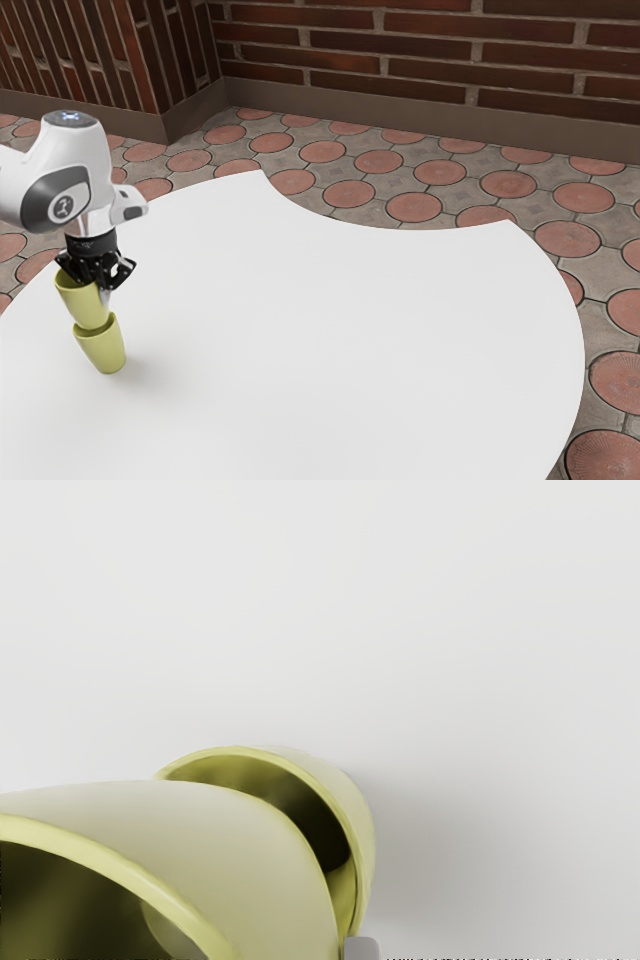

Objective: Place the right cup onto the left cup

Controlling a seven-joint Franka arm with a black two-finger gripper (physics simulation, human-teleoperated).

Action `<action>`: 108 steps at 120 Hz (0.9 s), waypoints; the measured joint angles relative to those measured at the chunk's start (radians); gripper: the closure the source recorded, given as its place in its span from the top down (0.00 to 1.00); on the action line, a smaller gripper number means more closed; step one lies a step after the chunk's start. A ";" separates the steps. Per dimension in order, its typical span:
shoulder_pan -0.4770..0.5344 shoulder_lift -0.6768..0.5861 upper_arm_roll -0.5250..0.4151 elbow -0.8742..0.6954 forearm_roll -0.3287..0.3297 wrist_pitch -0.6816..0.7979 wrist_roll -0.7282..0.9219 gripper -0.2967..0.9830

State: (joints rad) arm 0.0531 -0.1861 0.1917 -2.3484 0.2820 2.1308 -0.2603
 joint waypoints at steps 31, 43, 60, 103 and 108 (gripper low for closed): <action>0.001 -0.007 0.000 -0.016 -0.001 0.006 -0.010 0.17; 0.001 0.002 0.000 -0.016 0.000 0.013 -0.013 0.17; 0.003 0.012 0.001 -0.016 0.000 0.022 -0.017 0.17; 0.005 0.043 0.002 -0.016 0.000 0.047 -0.024 0.27; 0.005 0.044 0.002 -0.016 -0.001 0.048 -0.024 0.35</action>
State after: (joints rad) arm 0.0586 -0.1423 0.1933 -2.3642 0.2807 2.1790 -0.2841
